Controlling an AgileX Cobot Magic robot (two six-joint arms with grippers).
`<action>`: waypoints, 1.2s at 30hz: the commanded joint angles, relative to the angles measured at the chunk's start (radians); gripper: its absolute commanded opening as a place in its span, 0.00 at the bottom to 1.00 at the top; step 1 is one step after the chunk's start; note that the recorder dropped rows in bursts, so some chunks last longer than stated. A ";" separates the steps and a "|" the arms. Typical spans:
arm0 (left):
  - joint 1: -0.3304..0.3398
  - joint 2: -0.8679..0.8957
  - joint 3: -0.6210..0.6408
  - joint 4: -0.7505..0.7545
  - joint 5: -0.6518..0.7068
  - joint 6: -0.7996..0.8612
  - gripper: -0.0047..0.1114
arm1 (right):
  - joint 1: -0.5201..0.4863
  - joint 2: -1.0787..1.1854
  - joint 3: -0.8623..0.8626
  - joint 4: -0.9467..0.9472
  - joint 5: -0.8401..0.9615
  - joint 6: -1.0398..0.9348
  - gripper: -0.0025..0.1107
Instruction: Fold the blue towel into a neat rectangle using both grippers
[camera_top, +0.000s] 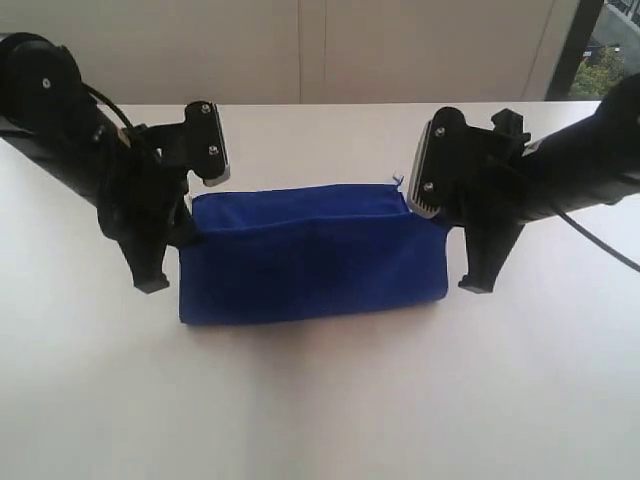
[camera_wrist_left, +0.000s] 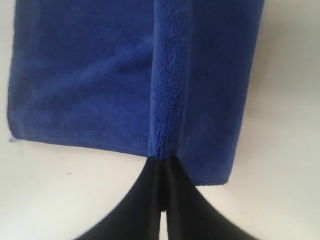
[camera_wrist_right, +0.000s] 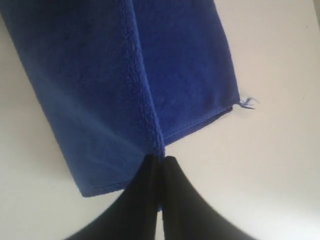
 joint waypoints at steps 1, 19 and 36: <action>-0.002 -0.013 -0.028 0.020 -0.046 -0.032 0.04 | -0.001 0.036 -0.053 -0.001 -0.032 0.010 0.02; 0.065 0.054 -0.070 0.042 -0.161 -0.028 0.04 | -0.001 0.193 -0.222 -0.003 -0.107 0.010 0.02; 0.065 0.115 -0.140 0.056 -0.226 -0.005 0.04 | -0.001 0.279 -0.316 -0.003 -0.173 0.010 0.02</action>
